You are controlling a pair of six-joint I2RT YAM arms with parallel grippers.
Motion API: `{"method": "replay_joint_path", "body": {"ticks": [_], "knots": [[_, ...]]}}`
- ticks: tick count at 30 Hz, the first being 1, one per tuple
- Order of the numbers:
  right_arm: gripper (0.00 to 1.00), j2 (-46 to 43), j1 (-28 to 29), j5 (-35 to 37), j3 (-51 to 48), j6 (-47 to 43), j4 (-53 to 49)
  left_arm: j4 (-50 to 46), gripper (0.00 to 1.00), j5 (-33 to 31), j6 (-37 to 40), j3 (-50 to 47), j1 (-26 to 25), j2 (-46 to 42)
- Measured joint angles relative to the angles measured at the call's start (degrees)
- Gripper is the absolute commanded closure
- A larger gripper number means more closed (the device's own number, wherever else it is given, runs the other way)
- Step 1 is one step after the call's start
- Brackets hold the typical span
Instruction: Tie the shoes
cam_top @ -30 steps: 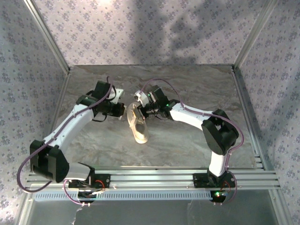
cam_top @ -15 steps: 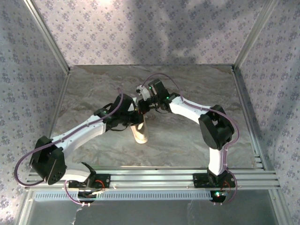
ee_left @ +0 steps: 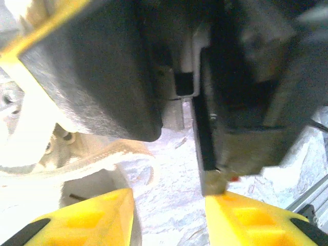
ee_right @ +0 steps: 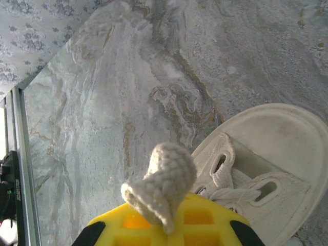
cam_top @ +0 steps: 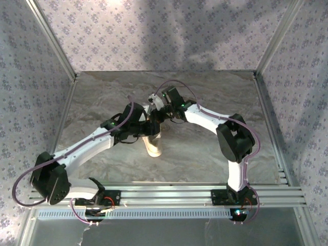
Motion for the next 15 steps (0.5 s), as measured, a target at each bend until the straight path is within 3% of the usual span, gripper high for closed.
{"method": "replay_joint_path", "body": {"ticks": [4,9,11,15], "knots": [[1.00,0.0,0.6,-0.1,0.0,-3.2,-1.3,-3.8,0.57,-0.1,5.5,0.7,4.3,-6.4],[1.00,-0.2,1.2,-0.1,0.0,-6.9,-2.2,-1.3,0.55,2.2,7.8,-2.1,14.0,-15.4],[1.00,-0.4,1.4,-0.1,0.0,-8.2,-2.4,1.1,0.55,4.7,7.6,-4.2,18.1,-15.7],[1.00,-0.7,1.6,-0.1,0.0,-9.9,-2.6,5.6,0.56,9.8,7.6,-5.8,19.8,-10.1]]}}
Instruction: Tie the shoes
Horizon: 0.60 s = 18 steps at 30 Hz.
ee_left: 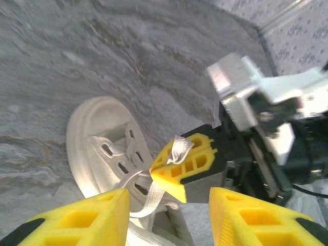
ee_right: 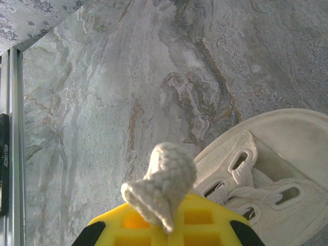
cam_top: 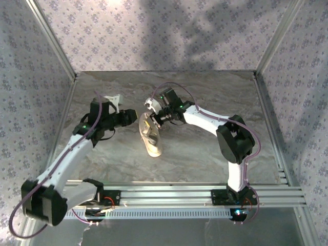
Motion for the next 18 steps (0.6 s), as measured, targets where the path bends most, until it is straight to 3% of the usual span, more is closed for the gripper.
{"method": "replay_joint_path", "body": {"ticks": [8,18], "knots": [[1.00,-0.3,0.7,0.0,0.0,-0.8,0.0,10.1,0.56,9.5,-1.6,-1.4,0.0,8.6],[0.98,-0.3,1.2,0.0,0.1,-0.8,-0.8,16.0,0.59,12.0,-3.7,-1.7,-0.2,13.3]]}}
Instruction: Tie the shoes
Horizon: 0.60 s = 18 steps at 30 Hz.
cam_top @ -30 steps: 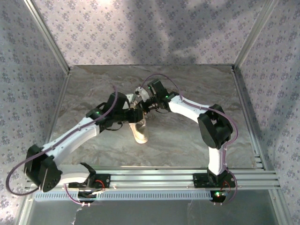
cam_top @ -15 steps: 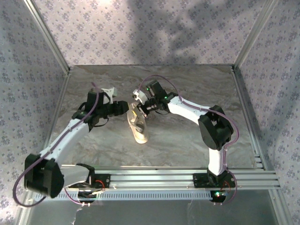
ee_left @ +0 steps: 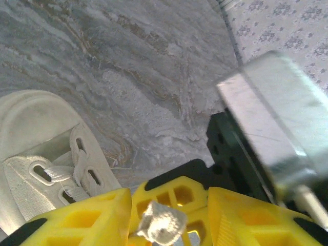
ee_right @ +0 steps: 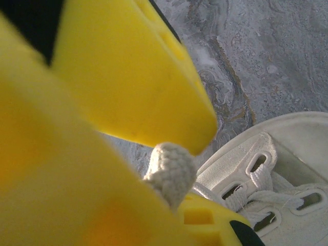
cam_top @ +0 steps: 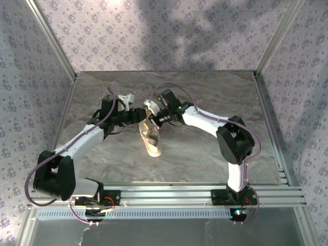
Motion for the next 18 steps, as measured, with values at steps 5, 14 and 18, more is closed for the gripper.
{"method": "replay_joint_path", "body": {"ticks": [5,14,18], "knots": [[0.94,0.0,0.0,0.0,0.0,0.0,0.0,0.1,0.85,0.0,-0.5,-0.3,-0.3,0.9],[0.45,-5.2,-0.2,3.1,-3.8,-0.9,-0.7,-0.7,1.00,-1.0,-0.2,-0.3,-0.2,1.0],[0.43,-11.7,-0.4,4.5,-7.0,-2.8,-3.5,-2.1,1.00,-1.4,-0.2,-0.3,-0.2,1.0]]}}
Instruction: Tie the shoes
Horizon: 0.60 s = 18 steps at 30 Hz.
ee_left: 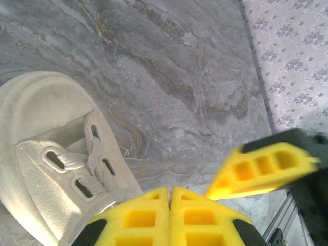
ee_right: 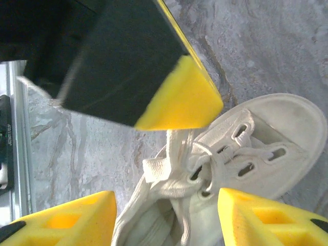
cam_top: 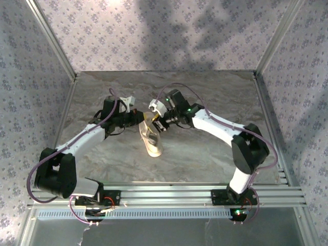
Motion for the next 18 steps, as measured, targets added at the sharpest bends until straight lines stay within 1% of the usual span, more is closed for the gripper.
{"method": "replay_joint_path", "body": {"ticks": [3,8,15,18], "knots": [[0.42,-2.4,0.3,0.0,-1.5,-1.3,-2.0,-1.1,1.00,-0.2,0.2,0.2,0.0,0.0],[0.43,-1.5,2.8,0.0,-2.5,-2.4,-5.5,-1.9,1.00,-0.4,0.4,1.5,0.0,0.3],[0.48,3.4,5.7,0.0,-2.3,-3.2,-8.5,-2.6,1.00,-0.4,0.4,1.9,0.0,0.3],[0.54,4.2,5.9,0.1,-2.1,-3.6,-9.6,-2.8,1.00,-0.4,0.4,1.9,0.0,0.3]]}}
